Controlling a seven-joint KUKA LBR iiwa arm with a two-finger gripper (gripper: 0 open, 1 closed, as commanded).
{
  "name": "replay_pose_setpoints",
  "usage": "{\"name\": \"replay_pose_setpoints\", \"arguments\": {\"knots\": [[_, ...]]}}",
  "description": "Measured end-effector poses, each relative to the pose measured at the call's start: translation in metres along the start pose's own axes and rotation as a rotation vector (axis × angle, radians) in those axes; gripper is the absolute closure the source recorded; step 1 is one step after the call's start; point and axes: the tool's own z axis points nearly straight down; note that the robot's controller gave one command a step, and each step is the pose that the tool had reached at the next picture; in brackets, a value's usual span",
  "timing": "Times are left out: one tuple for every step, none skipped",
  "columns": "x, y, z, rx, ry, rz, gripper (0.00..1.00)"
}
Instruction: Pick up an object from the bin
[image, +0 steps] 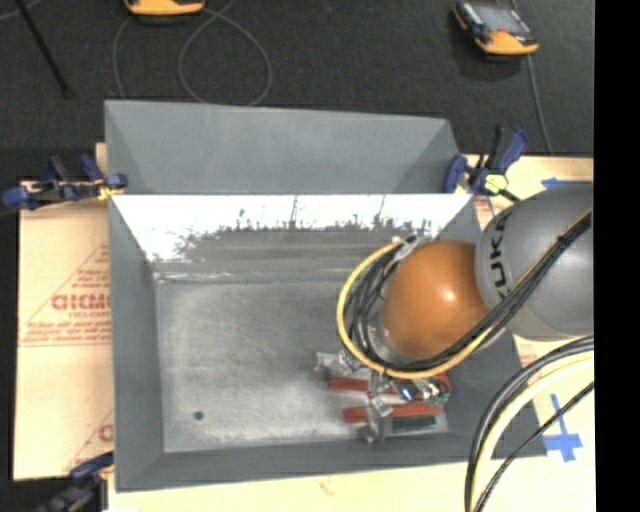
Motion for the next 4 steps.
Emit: {"name": "replay_pose_setpoints", "arguments": {"knots": [[0.000, 0.002, 0.000, -0.004, 0.001, 0.002, 1.00], [0.022, -0.042, -0.117, 0.005, -0.005, 0.041, 1.00], [0.022, -0.038, -0.112, -0.003, 0.000, 0.039, 0.00], [0.026, -0.020, 0.003, 0.008, -0.021, -0.086, 0.00]]}}
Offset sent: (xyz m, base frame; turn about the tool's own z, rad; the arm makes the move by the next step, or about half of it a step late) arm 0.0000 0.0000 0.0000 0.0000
